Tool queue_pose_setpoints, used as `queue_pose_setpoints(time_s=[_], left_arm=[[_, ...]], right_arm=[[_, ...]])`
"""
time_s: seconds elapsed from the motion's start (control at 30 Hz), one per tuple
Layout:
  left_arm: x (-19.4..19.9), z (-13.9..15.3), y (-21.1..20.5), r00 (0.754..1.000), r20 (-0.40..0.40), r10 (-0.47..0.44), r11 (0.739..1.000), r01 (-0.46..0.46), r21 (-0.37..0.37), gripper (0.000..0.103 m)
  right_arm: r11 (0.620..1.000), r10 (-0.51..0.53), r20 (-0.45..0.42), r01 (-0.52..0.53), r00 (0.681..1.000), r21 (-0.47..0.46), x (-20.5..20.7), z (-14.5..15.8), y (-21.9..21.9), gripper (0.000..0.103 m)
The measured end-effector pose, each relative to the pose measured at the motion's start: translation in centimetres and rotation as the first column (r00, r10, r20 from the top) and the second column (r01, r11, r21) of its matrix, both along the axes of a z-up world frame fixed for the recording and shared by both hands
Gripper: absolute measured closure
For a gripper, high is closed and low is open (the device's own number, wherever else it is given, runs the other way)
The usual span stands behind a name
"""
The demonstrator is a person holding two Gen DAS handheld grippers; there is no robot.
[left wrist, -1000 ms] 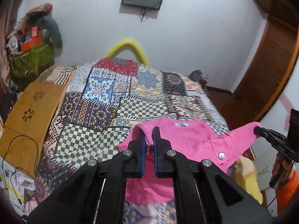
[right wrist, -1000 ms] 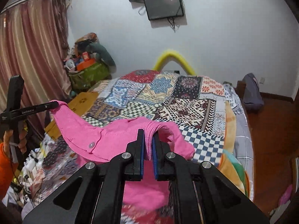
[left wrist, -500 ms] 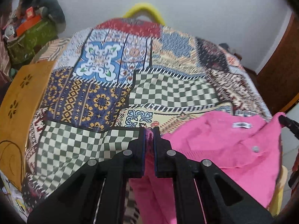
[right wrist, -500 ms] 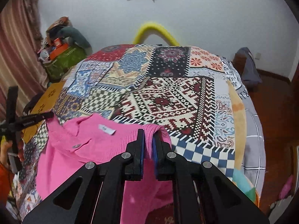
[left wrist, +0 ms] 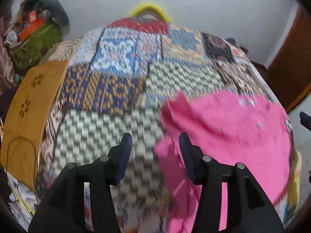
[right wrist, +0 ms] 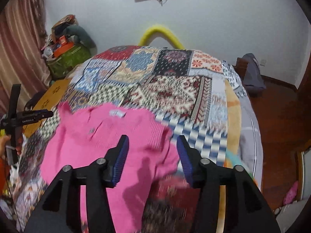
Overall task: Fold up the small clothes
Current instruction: 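Lift the hem with both tools and fold it toward the collar, then release the folded hem onto the cardigan with both tools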
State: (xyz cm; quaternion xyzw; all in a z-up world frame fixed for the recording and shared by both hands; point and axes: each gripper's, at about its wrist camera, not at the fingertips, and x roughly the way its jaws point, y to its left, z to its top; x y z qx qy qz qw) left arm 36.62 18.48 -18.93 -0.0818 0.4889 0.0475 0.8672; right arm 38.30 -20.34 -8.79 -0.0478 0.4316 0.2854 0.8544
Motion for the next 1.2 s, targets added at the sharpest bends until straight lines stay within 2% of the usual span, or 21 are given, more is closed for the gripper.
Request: queue_pose_setpoints(time_s=[0.23,0.33,0.43,0.47,0.57,0.6,0.67,0.7,0.9,1.03,1.2], left_arm=[[-5.5,-2.5,-2.6,0.995,-0.071,-0.066,0.996,0.061,-0.070,0.046],[-6.4,-3.9,-3.9,0.991,-0.095,-0.090,0.992,0.080,-0.101,0.046],[-6.6,-4.5,-5.1,0.991,-0.087,-0.101,0.991,0.092,-0.094,0.046],[-6.4,-4.5,-5.5,0.991,-0.082,-0.107,0.992,0.100,-0.081,0.049],[-5.3,-4.4,-6.7,0.989,-0.062,-0.135,0.990,0.131,-0.057,0.083],[-4.8,-4.2,-7.1,0.989,-0.057,-0.137,0.990,0.135,-0.038,0.088],[-4.5,-3.8,-7.5,0.989,-0.046,-0.144,0.990,0.143,-0.015,0.090],[-4.4,-3.5,-7.6,0.988,-0.045,-0.149,0.989,0.148,-0.021,0.090],[-7.0,-0.9,-6.0,0.989,-0.010,-0.147,0.982,0.145,-0.125,0.091],[-10.1,1.5,-4.9,0.988,0.014,-0.153,0.965,0.153,-0.213,0.091],[-14.0,1.4,-4.8,0.986,-0.027,-0.163,0.955,0.151,-0.255,0.091]], right_arm=[[1.000,0.025,-0.090,-0.025,0.996,0.002,-4.8,-2.9,-0.9,0.054],[1.000,0.027,-0.137,-0.027,0.990,-0.002,-5.7,-4.7,-0.9,0.054],[0.999,0.038,-0.171,-0.037,0.985,0.012,-6.3,-6.1,-0.4,0.054],[0.999,0.042,-0.171,-0.039,0.984,0.025,-6.3,-6.4,0.0,0.054],[0.998,0.057,-0.157,-0.050,0.986,0.048,-6.0,-6.6,1.1,0.055],[0.997,0.064,-0.152,-0.056,0.986,0.056,-5.9,-6.6,1.5,0.067],[0.994,0.100,-0.159,-0.092,0.982,0.060,-5.8,-6.7,2.6,0.087],[0.993,0.109,-0.166,-0.100,0.980,0.060,-5.7,-6.8,3.0,0.089],[0.986,0.138,-0.154,-0.121,0.978,0.110,-7.4,-5.0,1.7,0.092],[0.983,0.164,-0.134,-0.150,0.977,0.109,-9.3,-3.1,0.8,0.092],[0.976,0.201,-0.156,-0.184,0.967,0.115,-12.3,-2.6,0.2,0.092]])
